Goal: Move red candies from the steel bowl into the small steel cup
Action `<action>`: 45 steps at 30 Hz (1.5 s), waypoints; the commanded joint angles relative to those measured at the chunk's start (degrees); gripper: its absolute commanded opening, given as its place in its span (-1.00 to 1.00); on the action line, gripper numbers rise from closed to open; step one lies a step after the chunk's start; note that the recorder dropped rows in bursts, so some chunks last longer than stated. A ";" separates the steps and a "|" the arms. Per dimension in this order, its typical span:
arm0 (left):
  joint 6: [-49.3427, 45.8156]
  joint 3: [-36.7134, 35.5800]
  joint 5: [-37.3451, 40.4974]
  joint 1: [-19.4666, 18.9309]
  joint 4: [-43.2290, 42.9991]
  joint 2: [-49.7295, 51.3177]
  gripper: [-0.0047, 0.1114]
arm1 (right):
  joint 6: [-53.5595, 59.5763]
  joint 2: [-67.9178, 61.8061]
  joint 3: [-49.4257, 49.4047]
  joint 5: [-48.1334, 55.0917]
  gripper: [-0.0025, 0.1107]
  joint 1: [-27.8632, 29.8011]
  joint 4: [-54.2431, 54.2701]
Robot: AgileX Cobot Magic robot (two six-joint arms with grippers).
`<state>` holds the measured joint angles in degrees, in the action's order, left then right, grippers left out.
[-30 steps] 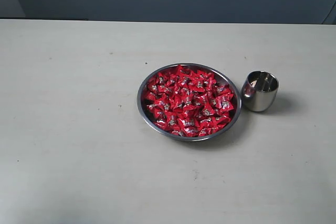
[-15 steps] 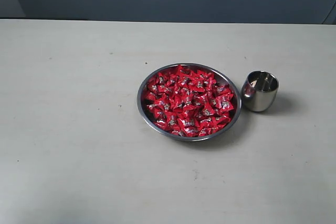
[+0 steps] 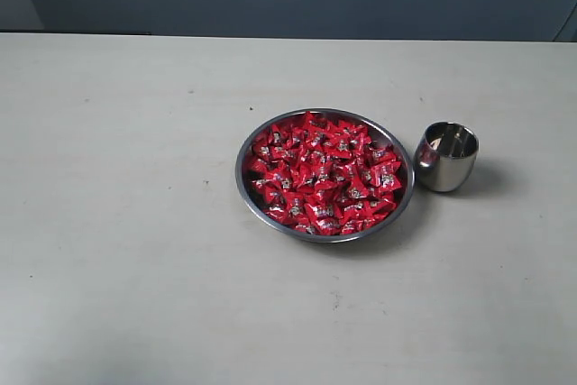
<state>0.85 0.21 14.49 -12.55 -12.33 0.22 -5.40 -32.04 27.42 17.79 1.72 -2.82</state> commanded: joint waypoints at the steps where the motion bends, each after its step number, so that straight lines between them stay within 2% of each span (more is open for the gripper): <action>1: 0.21 -0.21 -0.64 0.16 -0.01 -0.22 -0.91 | 0.28 -0.16 0.34 -0.73 -0.95 -0.19 -0.07; 9: 0.21 -0.21 -0.63 0.16 -0.19 -0.22 -0.91 | 0.28 -0.16 0.34 -3.65 -0.95 -1.89 2.51; 14: 0.21 -0.21 -0.63 0.16 -0.19 -0.22 -0.91 | 1.30 -1.07 0.34 -0.02 -0.96 -1.89 12.34; 19: 0.21 -0.21 -0.63 0.16 -0.19 -0.22 -0.91 | 22.40 -9.18 0.34 6.26 -0.96 -1.89 29.09; 22: 0.21 -0.21 -0.63 0.16 -0.19 -0.22 -0.91 | 48.30 -19.39 0.34 14.11 -0.94 -1.89 49.82; 23: 0.21 -0.21 -0.63 0.16 -0.19 -0.22 -0.91 | 57.03 -23.07 0.43 17.72 -0.87 -1.89 56.47; 24: 0.21 -0.21 -0.63 0.16 -0.19 -0.22 -0.91 | 62.71 -27.49 1.36 21.98 -0.71 -1.89 60.67; 25: 0.21 -0.21 -0.63 0.16 -0.19 -0.22 -0.91 | 64.33 -30.05 2.21 24.27 -0.61 -1.89 61.89; 26: 0.21 -0.21 -0.63 0.16 -0.19 -0.22 -0.91 | 65.65 -35.21 4.40 28.49 -0.42 -1.89 62.51; 28: 0.21 -0.21 -0.63 0.16 -0.19 -0.22 -0.91 | 65.81 -41.75 8.69 30.33 -0.31 -4.37 62.51; 31: 0.21 -0.21 -0.63 0.16 -0.19 -0.22 -0.91 | 65.81 -50.81 15.75 29.26 -0.31 -12.21 62.31; 33: 0.21 -0.21 -0.63 0.16 -0.19 -0.22 -0.91 | 64.65 -57.86 23.29 25.67 -0.31 -18.23 58.69; 35: 0.21 -0.21 -0.63 0.16 -0.19 -0.22 -0.91 | 60.11 -63.41 29.30 23.81 -0.31 -21.39 54.14; 39: 0.21 -0.21 -0.63 0.16 -0.19 -0.22 -0.91 | 53.42 -73.45 39.65 23.92 -0.31 -25.58 45.23; 45: 0.21 -0.21 -0.63 0.16 -0.19 -0.22 -0.91 | 45.54 -79.44 44.95 24.05 -0.31 -26.32 37.14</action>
<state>0.85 0.21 14.49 -12.55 -12.33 0.22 43.16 -109.44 70.55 41.90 -24.50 37.37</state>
